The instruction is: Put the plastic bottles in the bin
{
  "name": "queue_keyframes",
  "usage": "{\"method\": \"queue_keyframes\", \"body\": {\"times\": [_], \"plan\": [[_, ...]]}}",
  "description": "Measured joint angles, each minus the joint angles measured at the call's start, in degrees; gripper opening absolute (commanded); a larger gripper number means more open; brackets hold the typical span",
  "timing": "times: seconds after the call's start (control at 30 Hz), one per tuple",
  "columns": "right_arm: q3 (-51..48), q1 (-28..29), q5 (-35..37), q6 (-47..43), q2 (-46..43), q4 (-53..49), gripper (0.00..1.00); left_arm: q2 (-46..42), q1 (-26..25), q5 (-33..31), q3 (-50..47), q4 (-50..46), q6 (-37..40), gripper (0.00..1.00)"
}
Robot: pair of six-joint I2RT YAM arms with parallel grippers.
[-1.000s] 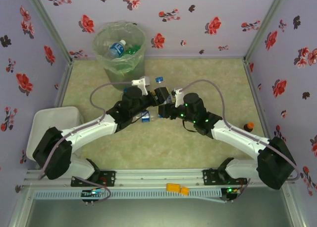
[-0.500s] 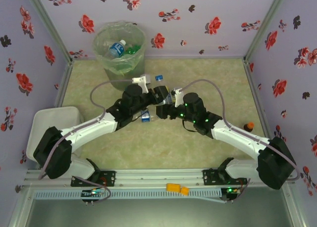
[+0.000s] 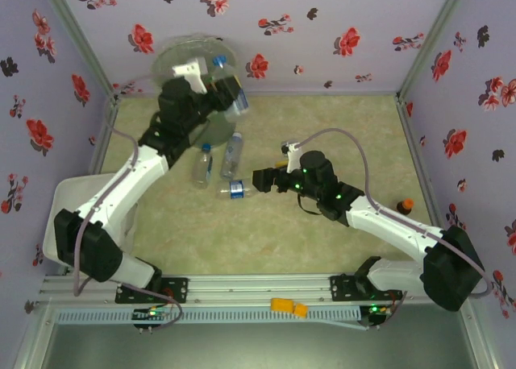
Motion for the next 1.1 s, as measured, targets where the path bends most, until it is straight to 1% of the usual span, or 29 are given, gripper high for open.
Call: {"method": "queue_keyframes", "body": {"times": [0.13, 0.3, 0.37, 0.5, 0.67, 0.7, 0.73, 0.77, 0.8, 0.83, 0.87, 1.0, 1.1], "plan": [[0.00, 0.00, 1.36, 0.02, 0.00, -1.55, 1.00, 4.44, 5.88, 2.40, 13.09, -5.73, 3.96, 0.28], [0.00, 0.00, 2.45, 0.00, -0.02, -3.17, 1.00, 11.78, 13.35, 6.51, 26.01, -11.91, 4.55, 0.28], [0.00, 0.00, 2.82, 0.00, -0.04, -3.91, 1.00, 14.88, 15.41, 7.67, 29.70, -14.38, 4.48, 0.28], [0.00, 0.00, 3.76, 0.02, -0.37, -5.27, 1.00, 20.13, 17.86, 9.77, 32.59, -17.25, 2.73, 0.28], [0.00, 0.00, 4.52, 0.04, -0.94, -6.58, 1.00, 27.12, 17.94, 13.60, 34.77, -17.88, -1.29, 0.30], [0.00, 0.00, 4.68, 0.22, -1.01, -7.02, 1.00, 28.61, 17.88, 14.27, 35.67, -17.94, -2.08, 0.35], [0.00, 0.00, 4.81, 0.42, -1.07, -7.34, 1.00, 30.03, 17.86, 14.75, 36.44, -18.08, -2.71, 0.48], [0.00, 0.00, 4.96, 0.50, -1.25, -7.78, 1.00, 31.17, 17.81, 15.23, 37.05, -18.23, -3.28, 0.68], [0.00, 0.00, 4.98, 0.68, -1.42, -8.07, 1.00, 32.06, 17.81, 15.63, 37.59, -18.47, -3.85, 0.80], [0.00, 0.00, 5.03, 0.90, -1.68, -8.33, 0.99, 32.96, 17.81, 16.04, 38.27, -19.06, -4.13, 0.97], [0.00, 0.00, 5.14, 1.05, -1.99, -8.50, 1.00, 33.70, 17.81, 16.59, 39.15, -20.02, -4.44, 1.00], [0.00, 0.00, 5.31, 1.29, -2.78, -8.70, 1.00, 34.53, 17.81, 17.75, 42.14, -23.28, -4.28, 1.00], [0.00, 0.00, 5.38, 1.29, -2.78, -8.74, 1.00, 33.11, 17.81, 17.90, 42.64, -24.83, -2.82, 1.00]]}}
